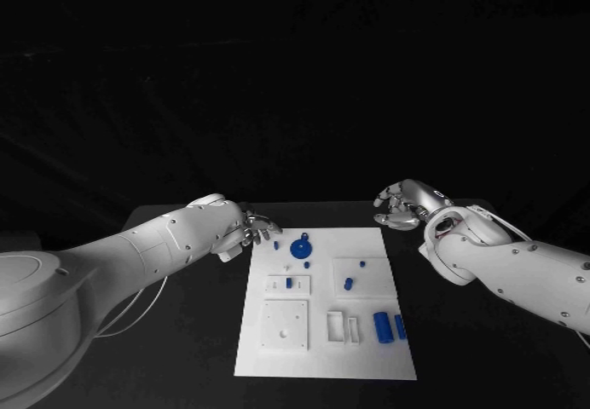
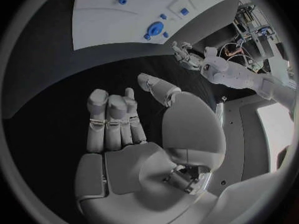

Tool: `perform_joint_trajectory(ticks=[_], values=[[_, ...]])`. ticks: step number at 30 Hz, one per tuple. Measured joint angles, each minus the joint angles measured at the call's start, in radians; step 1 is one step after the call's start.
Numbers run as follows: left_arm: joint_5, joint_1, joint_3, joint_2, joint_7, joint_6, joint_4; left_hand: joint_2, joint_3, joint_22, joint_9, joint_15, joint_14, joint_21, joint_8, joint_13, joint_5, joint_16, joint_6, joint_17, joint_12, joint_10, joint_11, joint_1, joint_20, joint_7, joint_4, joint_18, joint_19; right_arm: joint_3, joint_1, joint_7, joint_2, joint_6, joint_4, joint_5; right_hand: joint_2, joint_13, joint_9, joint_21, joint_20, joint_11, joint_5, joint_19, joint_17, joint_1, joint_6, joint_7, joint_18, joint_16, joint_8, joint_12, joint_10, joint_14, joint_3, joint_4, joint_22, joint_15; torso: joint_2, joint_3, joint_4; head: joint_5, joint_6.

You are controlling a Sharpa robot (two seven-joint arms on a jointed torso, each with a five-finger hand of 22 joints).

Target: Assemble the parts on the task board

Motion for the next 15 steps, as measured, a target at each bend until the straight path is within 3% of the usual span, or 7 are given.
perform_joint_trajectory(ticks=[5,15], values=[[-0.017,-0.002,-0.001,0.029,0.0,0.03,-0.041,0.005,-0.006,0.0,-0.009,0.004,-0.003,0.0,-0.008,0.0,0.0,0.0,-0.015,0.0,0.0,-0.005,0.005,-0.005,-0.003,0.008,0.006,0.0,-0.004,0.004,0.001,0.001,-0.001,0.0,0.008,0.003,0.0,-0.001,0.0,0.0,0.0,0.0,0.0,0.0,0.0,0.0,-0.003,0.003,0.0,0.0,0.0,0.0,0.0,0.0,-0.003,-0.003,0.0,0.0,0.009,-0.0014,-0.0073,0.007,0.006],[-0.083,-0.01,-0.001,0.035,0.0,0.038,-0.059,0.009,-0.014,0.0,-0.014,0.009,-0.009,-0.004,-0.012,0.0,0.0,0.0,-0.017,-0.001,0.0,-0.016,0.009,-0.009,0.001,0.009,0.014,0.0,-0.008,0.021,0.007,0.002,-0.01,-0.001,0.018,0.011,-0.002,-0.006,-0.001,-0.008,0.0,0.004,0.0,0.0,0.0,-0.002,-0.004,0.003,0.0,-0.005,-0.004,0.0,-0.004,0.0,-0.006,0.0,0.0,0.0,0.025,-0.0032,-0.0166,0.011,0.016]])
